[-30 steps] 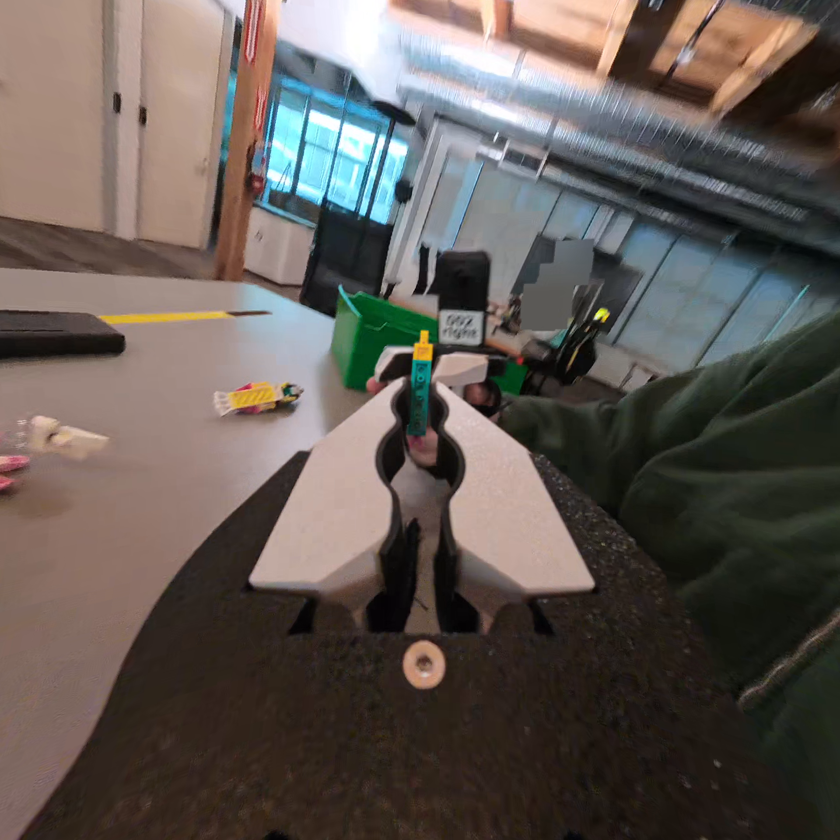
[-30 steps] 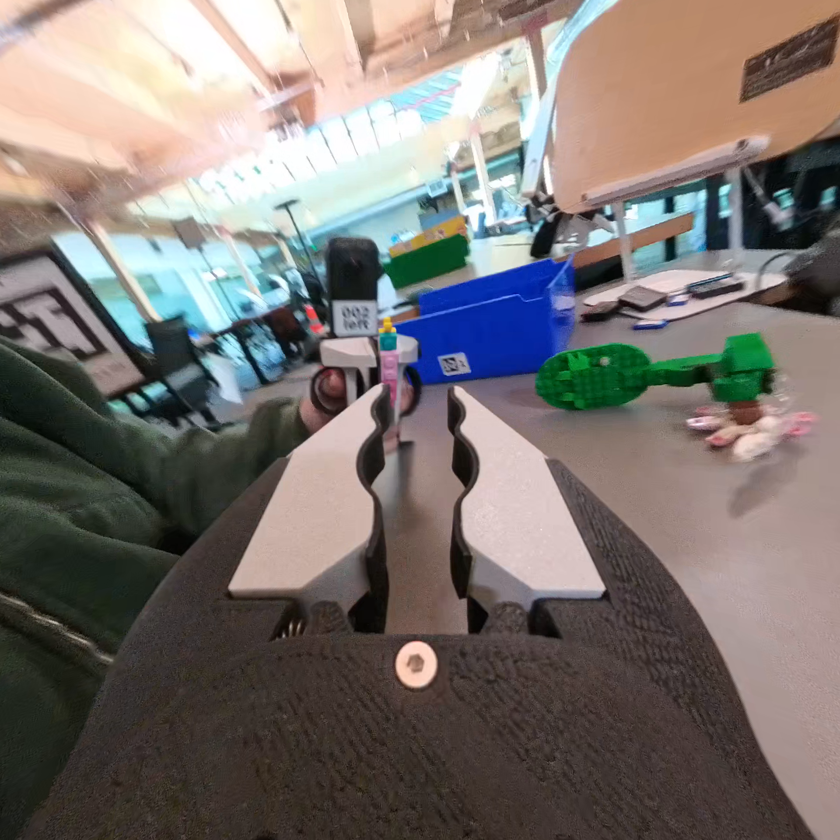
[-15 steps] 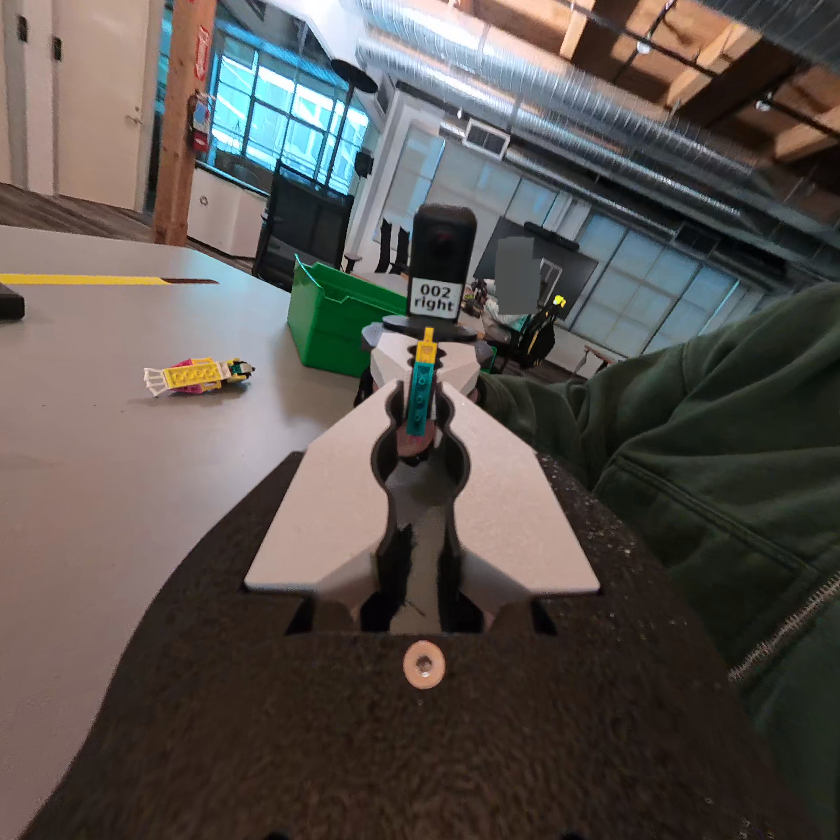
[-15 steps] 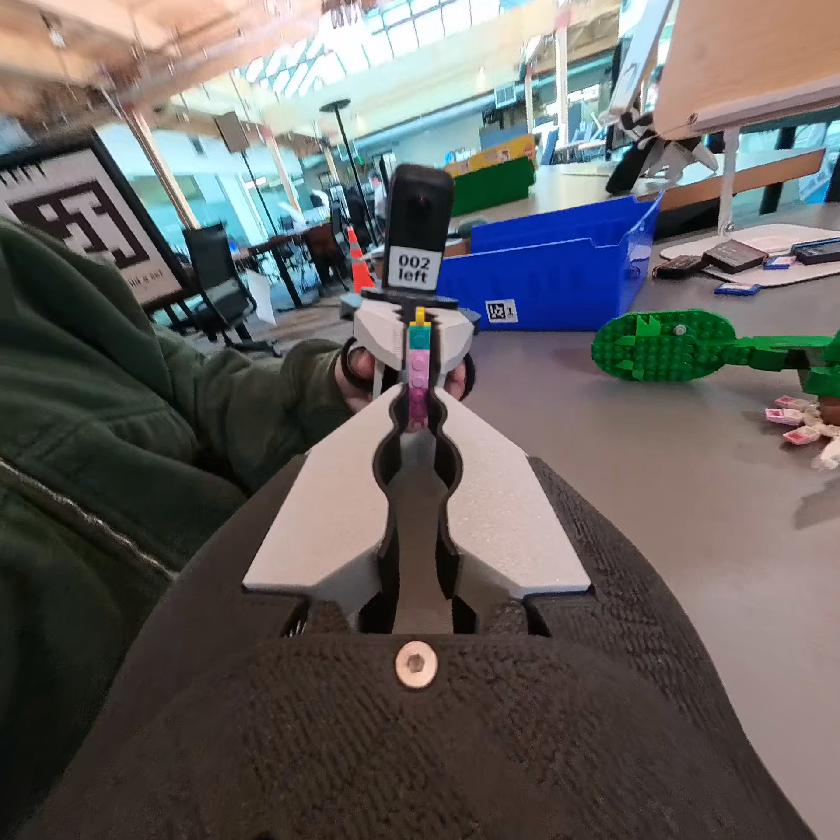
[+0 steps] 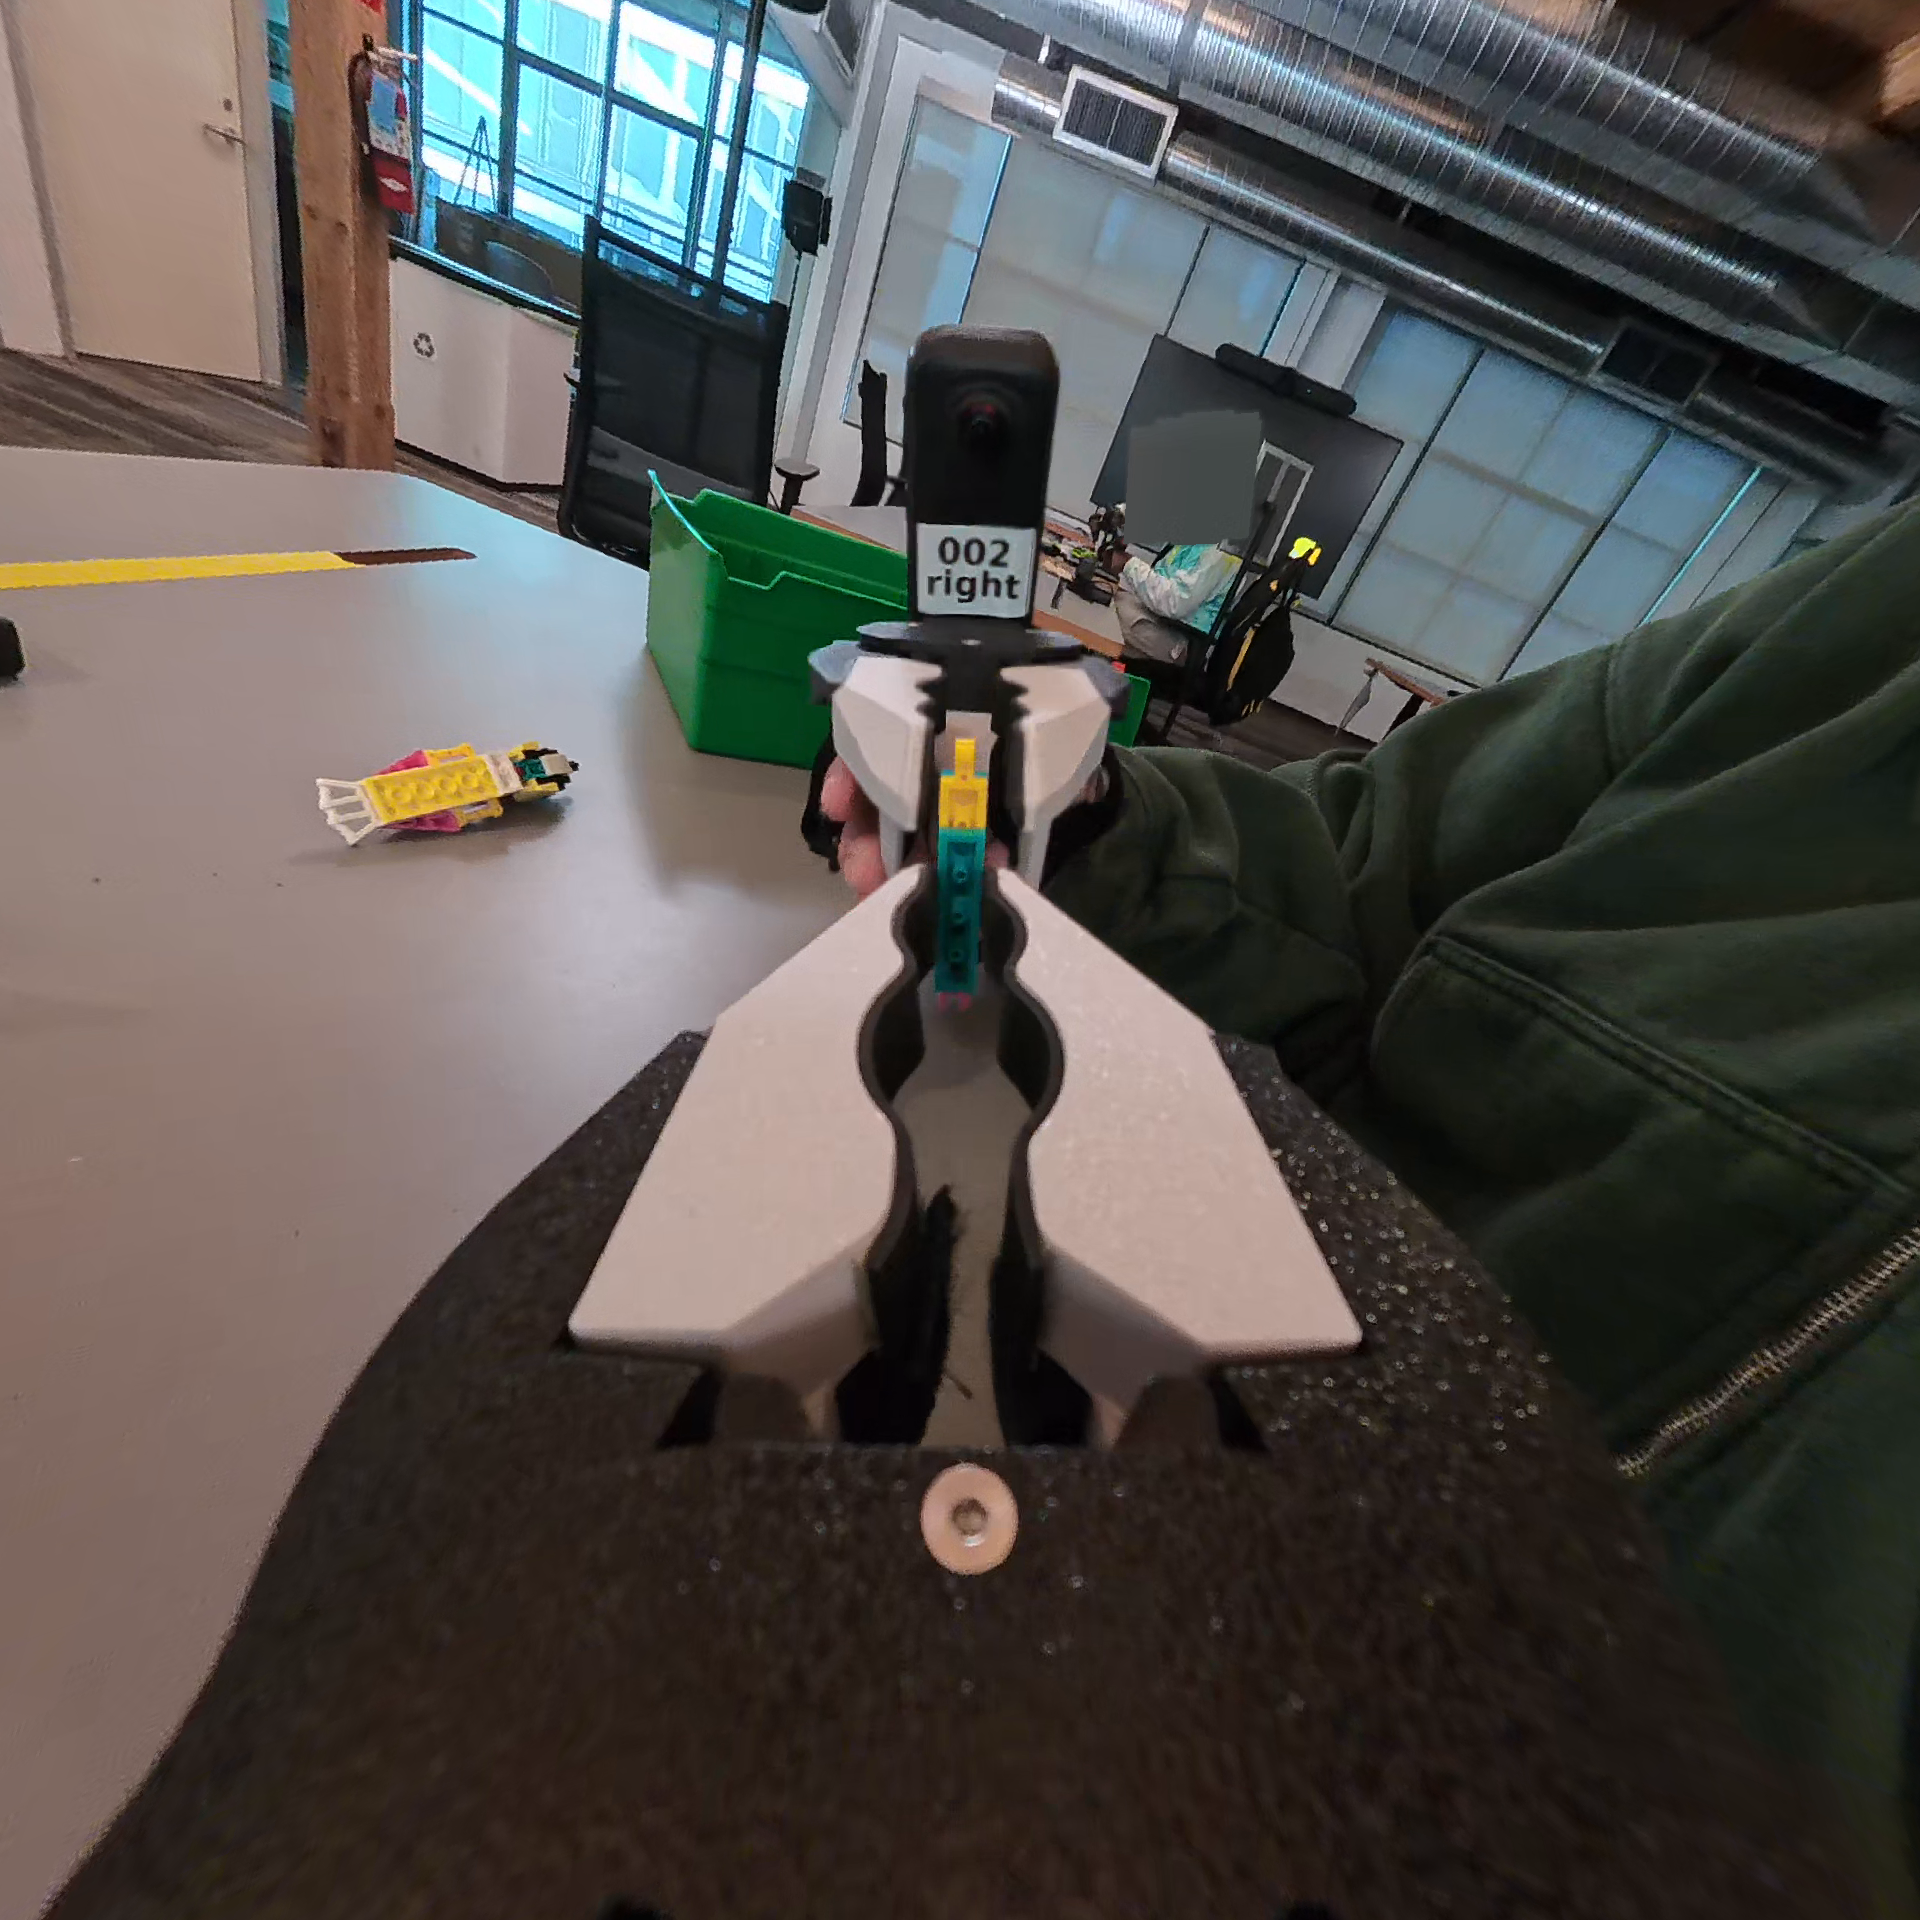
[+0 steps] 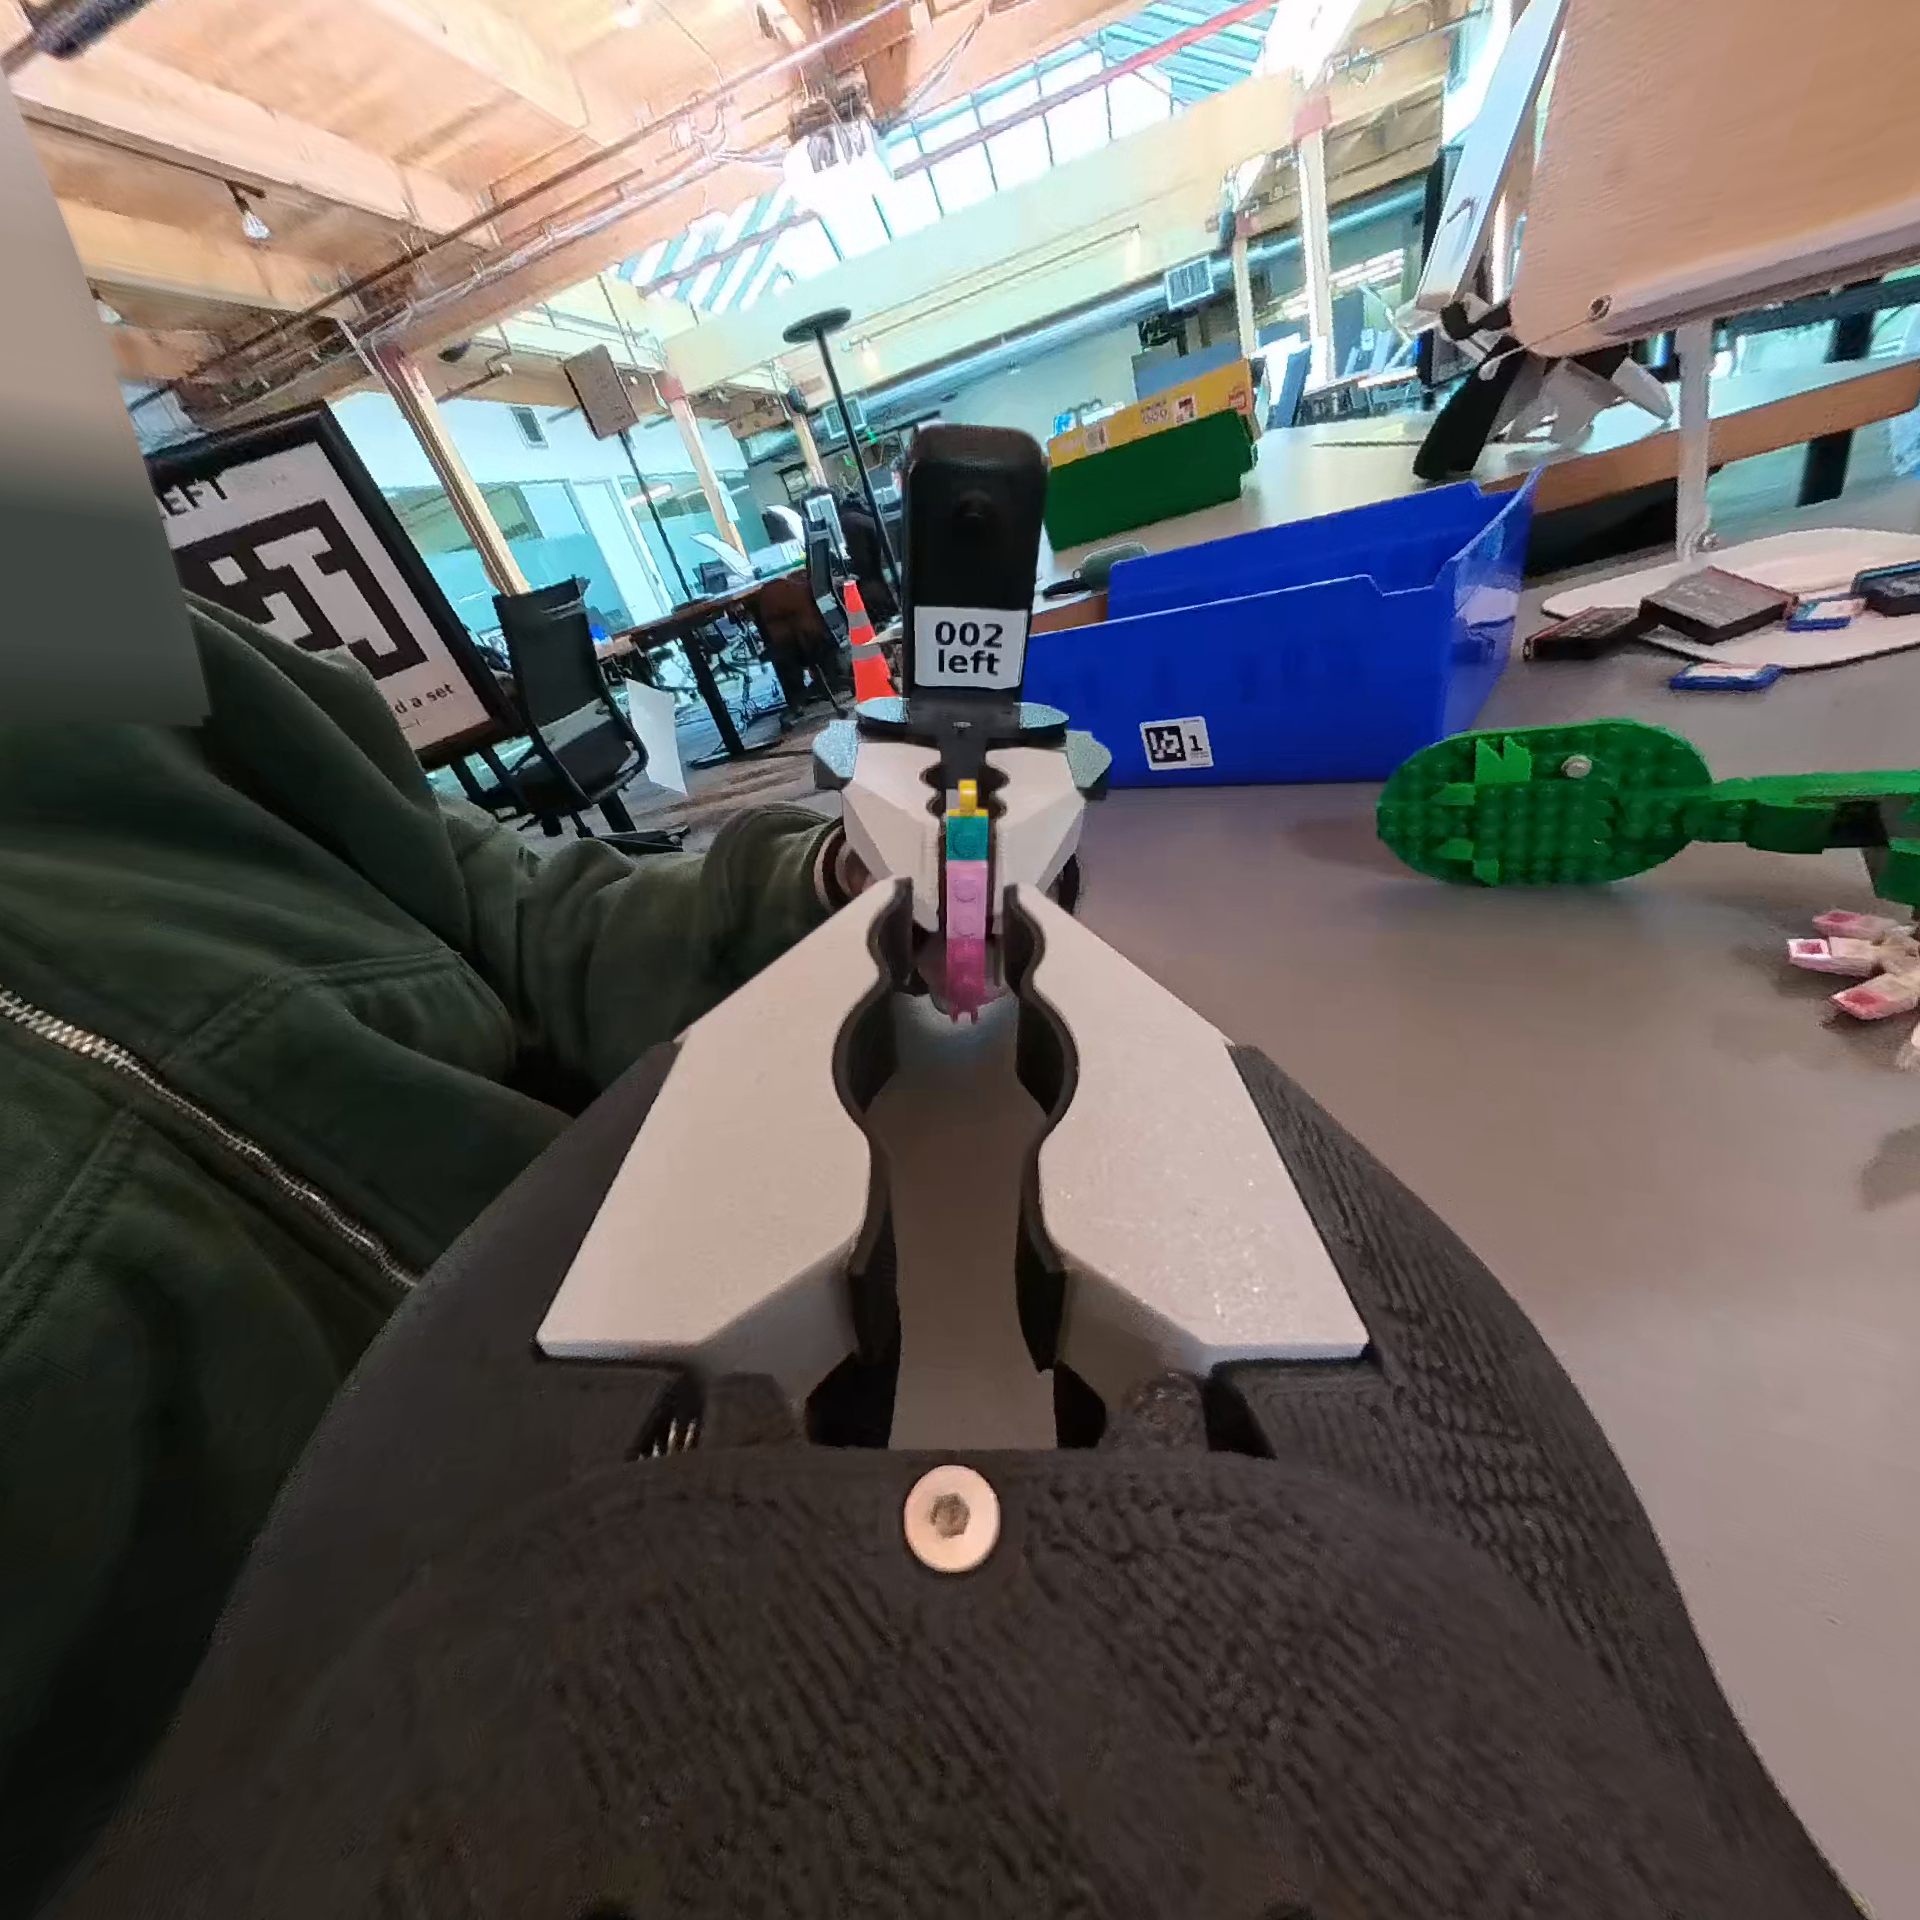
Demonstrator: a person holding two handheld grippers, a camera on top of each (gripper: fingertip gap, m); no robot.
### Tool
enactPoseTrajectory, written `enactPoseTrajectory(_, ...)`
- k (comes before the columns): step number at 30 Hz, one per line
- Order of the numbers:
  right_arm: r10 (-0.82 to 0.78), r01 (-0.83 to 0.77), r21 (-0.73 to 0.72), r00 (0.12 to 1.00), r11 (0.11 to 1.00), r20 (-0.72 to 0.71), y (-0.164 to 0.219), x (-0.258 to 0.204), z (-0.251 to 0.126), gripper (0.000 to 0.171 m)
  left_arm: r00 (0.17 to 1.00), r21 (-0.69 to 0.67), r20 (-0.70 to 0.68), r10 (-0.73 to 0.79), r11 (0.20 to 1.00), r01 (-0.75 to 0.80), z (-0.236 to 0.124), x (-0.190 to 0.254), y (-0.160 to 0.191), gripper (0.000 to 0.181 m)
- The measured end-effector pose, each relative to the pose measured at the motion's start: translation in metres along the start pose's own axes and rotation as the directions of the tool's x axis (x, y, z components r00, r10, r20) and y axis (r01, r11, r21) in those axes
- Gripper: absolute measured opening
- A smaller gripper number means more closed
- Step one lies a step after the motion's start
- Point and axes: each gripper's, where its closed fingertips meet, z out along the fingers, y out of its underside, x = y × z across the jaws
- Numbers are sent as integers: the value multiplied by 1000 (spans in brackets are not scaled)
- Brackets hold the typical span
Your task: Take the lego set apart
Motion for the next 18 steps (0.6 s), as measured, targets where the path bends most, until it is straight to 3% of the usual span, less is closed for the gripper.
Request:
enactPoseTrajectory(7,21,-21,-17,1000,1000,-6,5,0,6,6,999,-10,14,37,999,-37,5,1,3,6)
enactPoseTrajectory(11,-75,75,-57,997,996,7,2,-9,4,6,995,44,25,98,994,-99,5,10,0,5)
enactPoseTrajectory(18,-197,201,-197,980,959,42,22,-16,-5,5,991,-40,-3,131,991,-131,11,15,19,6)
